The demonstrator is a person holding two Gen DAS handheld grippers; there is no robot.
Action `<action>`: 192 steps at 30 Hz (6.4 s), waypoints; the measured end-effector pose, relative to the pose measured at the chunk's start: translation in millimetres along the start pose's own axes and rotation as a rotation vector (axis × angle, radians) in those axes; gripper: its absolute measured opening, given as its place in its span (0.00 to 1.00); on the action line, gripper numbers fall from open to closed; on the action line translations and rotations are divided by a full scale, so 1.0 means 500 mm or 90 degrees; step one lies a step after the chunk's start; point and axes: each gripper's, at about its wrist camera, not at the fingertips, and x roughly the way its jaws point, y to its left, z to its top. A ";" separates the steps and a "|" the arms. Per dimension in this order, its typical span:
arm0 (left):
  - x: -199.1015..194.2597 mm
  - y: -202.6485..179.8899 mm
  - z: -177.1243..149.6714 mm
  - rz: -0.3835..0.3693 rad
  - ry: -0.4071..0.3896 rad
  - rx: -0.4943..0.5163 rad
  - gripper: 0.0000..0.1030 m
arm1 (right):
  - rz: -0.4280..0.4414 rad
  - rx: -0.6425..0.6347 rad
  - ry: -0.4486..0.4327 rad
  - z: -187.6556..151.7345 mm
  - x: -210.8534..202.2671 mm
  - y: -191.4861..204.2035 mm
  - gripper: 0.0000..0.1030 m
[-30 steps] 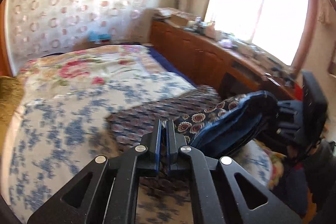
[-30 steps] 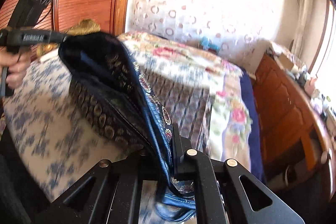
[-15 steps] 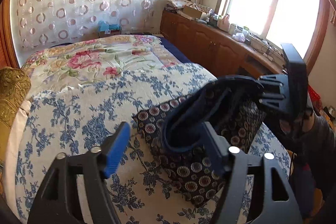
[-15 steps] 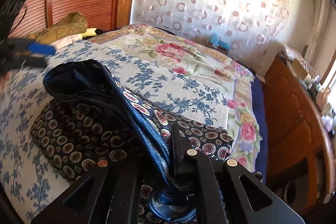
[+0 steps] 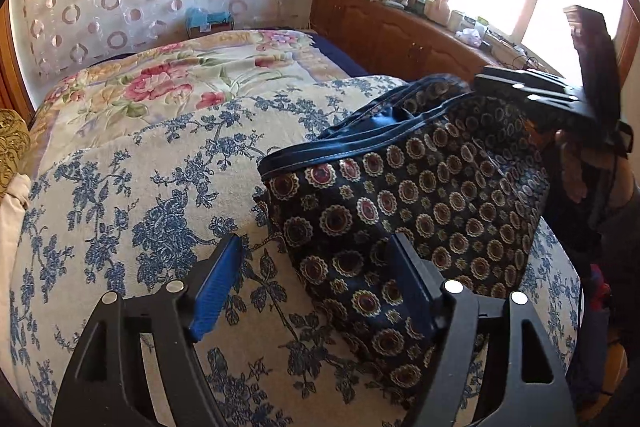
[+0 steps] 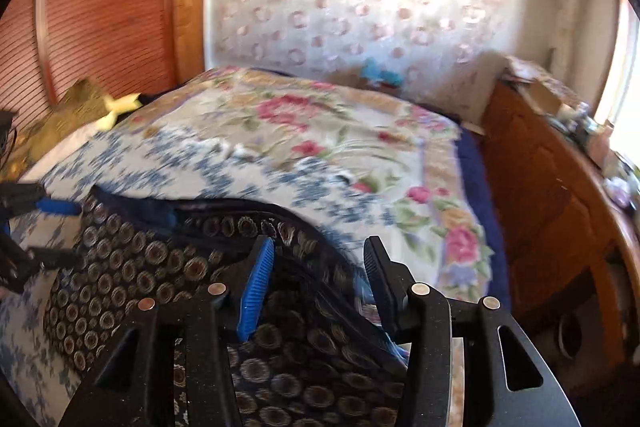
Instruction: Fold small clothes
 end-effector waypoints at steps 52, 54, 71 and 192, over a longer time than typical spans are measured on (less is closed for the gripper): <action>-0.127 -0.088 0.043 -0.130 -0.130 0.032 0.05 | 0.020 0.090 0.026 -0.142 -0.095 -0.052 0.04; -0.137 -0.087 0.048 -0.131 -0.141 0.031 0.05 | 0.012 0.082 0.012 -0.135 -0.111 -0.044 0.04; -0.449 0.166 -0.005 0.017 -0.297 -0.055 0.05 | 0.107 -0.087 -0.151 0.082 -0.182 0.245 0.04; -0.524 -0.060 -0.211 0.235 -0.298 -0.064 0.80 | 0.041 0.085 -0.222 -0.253 -0.603 0.454 0.81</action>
